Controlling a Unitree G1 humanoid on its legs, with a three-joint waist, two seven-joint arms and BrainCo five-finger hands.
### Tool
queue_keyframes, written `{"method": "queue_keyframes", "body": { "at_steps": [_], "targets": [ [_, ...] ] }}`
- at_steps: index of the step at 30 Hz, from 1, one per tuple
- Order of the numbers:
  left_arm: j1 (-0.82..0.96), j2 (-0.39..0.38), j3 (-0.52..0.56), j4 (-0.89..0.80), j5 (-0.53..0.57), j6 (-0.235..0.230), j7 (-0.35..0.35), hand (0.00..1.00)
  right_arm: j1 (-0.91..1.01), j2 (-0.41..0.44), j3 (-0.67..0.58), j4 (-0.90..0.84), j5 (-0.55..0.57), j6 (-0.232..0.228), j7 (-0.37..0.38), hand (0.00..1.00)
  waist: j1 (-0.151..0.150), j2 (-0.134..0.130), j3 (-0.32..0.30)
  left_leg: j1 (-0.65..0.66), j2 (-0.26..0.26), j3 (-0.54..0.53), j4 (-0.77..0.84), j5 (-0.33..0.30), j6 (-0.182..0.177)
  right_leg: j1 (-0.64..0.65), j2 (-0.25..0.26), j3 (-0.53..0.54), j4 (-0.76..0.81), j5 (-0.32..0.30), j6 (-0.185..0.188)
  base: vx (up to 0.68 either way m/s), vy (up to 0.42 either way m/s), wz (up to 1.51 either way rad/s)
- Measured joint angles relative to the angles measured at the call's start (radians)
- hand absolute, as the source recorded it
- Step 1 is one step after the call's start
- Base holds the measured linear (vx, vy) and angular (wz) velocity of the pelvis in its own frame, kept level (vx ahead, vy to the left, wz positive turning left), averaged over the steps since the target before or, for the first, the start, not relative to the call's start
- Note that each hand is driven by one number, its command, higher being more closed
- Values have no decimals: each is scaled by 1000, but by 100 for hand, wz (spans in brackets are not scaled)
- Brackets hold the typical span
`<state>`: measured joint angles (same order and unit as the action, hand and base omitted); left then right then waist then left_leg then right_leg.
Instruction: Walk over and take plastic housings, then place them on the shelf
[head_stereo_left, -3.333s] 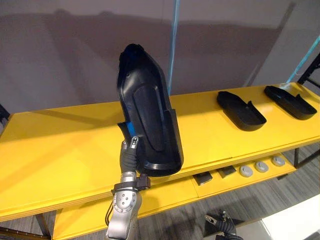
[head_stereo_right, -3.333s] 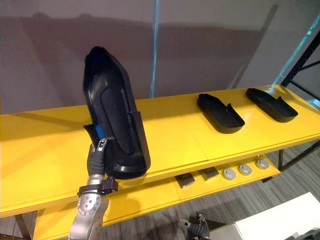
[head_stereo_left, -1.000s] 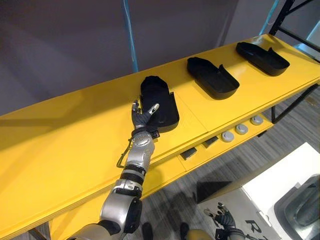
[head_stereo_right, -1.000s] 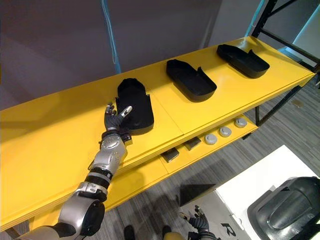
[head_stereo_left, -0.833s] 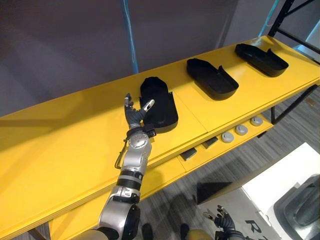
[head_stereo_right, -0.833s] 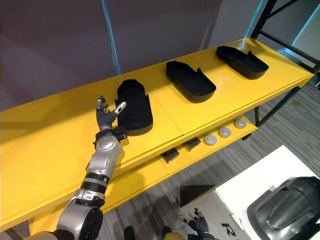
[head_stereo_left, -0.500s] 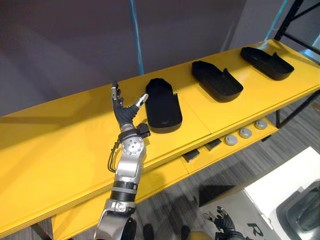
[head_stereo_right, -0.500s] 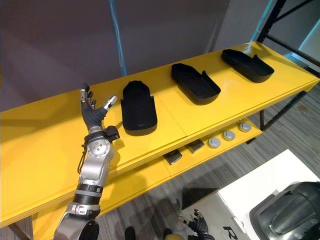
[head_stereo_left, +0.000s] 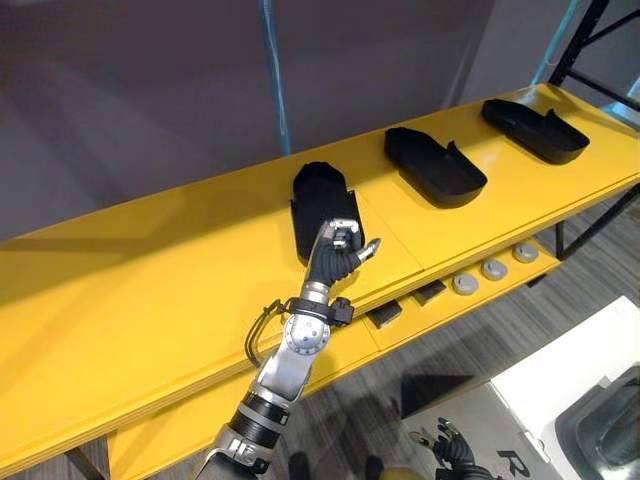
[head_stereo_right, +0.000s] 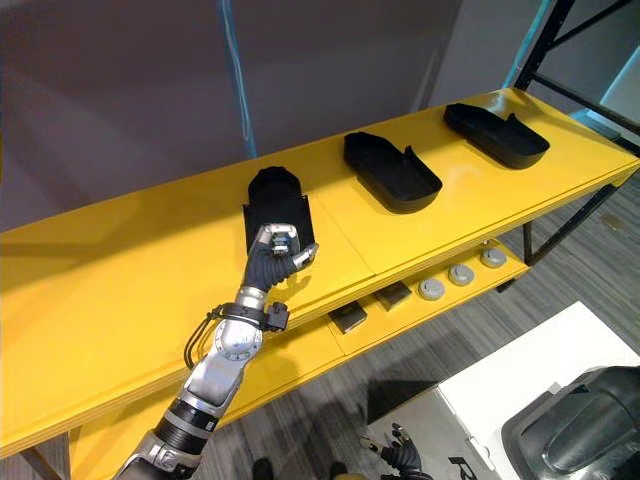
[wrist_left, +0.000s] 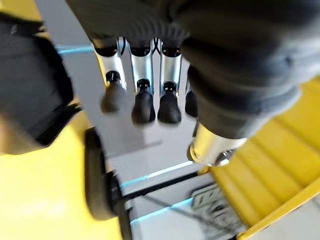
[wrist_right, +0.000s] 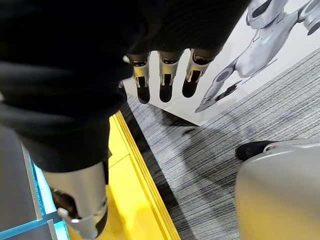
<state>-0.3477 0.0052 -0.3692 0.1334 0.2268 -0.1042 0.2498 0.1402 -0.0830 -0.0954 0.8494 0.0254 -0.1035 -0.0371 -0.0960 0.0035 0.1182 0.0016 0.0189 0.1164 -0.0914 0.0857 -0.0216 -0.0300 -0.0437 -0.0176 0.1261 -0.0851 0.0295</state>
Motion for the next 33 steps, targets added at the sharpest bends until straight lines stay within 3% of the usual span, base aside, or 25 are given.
{"method": "queue_keyframes", "body": {
  "at_steps": [11, 33],
  "targets": [
    [-80, 11, -10, 254, 42, 36, -17, 100, -34, 4, 18, 26, 0, 0, -1, 0, -11, -10, 15, -13, 13, 24, 0, -4, -5, -8, 11, 14, -38, 23, -3, -24, 3, -6],
    [-370, -12, 45, 368, 112, 86, -13, 100, -19, 42, 16, -88, 7, 0, -21, 0, -23, -35, 93, -86, 16, 79, 0, -7, -14, -137, 14, 66, 40, 18, -1, -35, 9, -7]
  ]
}}
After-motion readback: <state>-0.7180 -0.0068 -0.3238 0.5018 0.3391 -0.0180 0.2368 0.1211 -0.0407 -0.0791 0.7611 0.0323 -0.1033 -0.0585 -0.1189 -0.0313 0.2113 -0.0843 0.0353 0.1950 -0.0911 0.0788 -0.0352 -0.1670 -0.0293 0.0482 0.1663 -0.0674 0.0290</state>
